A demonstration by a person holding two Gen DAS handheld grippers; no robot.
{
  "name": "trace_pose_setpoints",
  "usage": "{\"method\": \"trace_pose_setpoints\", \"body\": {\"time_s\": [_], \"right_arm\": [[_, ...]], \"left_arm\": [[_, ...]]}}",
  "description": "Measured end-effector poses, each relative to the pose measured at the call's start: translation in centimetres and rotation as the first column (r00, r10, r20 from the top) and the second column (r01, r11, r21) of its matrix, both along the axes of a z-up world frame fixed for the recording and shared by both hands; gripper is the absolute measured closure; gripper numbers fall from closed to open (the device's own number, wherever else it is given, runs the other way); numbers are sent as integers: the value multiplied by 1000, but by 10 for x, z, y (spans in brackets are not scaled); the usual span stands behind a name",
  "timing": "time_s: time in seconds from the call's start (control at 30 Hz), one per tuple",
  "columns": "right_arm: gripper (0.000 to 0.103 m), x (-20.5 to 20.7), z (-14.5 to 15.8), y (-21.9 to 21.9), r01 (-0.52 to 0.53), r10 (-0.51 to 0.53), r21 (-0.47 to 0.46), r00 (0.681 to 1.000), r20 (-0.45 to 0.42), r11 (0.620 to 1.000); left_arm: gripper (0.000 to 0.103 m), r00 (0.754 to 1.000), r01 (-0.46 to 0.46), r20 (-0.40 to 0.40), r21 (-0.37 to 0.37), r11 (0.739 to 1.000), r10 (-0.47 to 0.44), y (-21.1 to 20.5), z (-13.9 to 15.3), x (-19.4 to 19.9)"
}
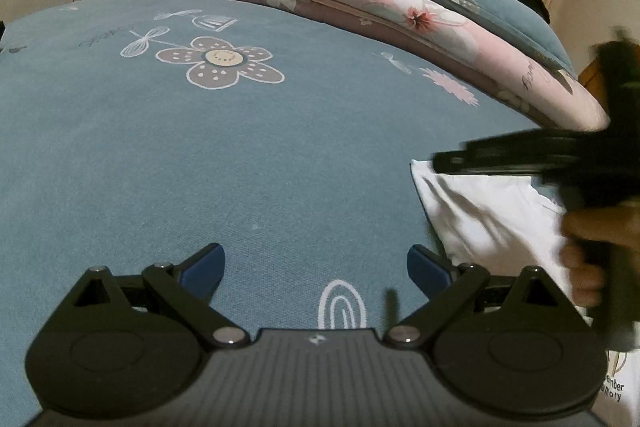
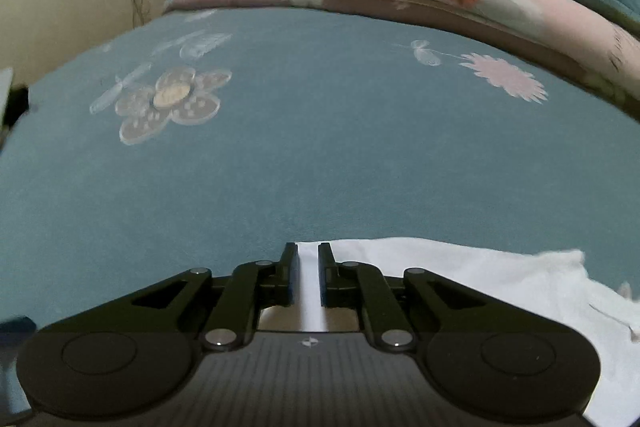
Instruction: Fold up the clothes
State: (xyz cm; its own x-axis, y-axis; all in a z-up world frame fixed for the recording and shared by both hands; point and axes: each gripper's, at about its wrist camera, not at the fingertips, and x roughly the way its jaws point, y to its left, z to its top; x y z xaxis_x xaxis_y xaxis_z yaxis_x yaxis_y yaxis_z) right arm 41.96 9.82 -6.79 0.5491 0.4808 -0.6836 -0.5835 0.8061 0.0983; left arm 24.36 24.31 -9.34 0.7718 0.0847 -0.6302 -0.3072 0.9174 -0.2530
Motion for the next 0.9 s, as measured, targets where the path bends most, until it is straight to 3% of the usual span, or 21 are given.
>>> {"method": "trace_pose_setpoints", "body": {"time_s": [0.17, 0.37, 0.43, 0.5, 0.6, 0.77, 0.9], "right_arm": [[91, -37, 19, -33, -74, 73, -14, 997, -32, 997], [91, -89, 4, -32, -193, 189, -56, 979, -70, 980], [91, -105, -7, -23, -204, 199, -115, 978, -58, 972], [92, -124, -8, -18, -227, 236, -191, 971, 23, 955], [90, -141, -3, -20, -291, 304, -213, 952, 32, 933], [90, -139, 12, -34, -221, 236, -176, 969, 68, 959], [88, -127, 25, -66, -130, 141, -142, 988, 68, 981]], "left_arm": [[6, 1000, -20, 18, -12, 1000, 20, 5, 5, -4], [6, 999, -43, 12, -19, 999, 43, 10, 4, -4], [6, 999, -42, 6, -12, 999, 42, 9, 4, -3], [6, 999, -39, 10, -13, 999, 39, 9, 4, -3], [6, 999, -32, 6, -13, 999, 32, 8, 3, -2], [6, 1000, -9, 9, -18, 1000, 9, 2, 5, -1], [6, 992, 117, 51, -22, 993, -116, -22, 11, 2]]}}
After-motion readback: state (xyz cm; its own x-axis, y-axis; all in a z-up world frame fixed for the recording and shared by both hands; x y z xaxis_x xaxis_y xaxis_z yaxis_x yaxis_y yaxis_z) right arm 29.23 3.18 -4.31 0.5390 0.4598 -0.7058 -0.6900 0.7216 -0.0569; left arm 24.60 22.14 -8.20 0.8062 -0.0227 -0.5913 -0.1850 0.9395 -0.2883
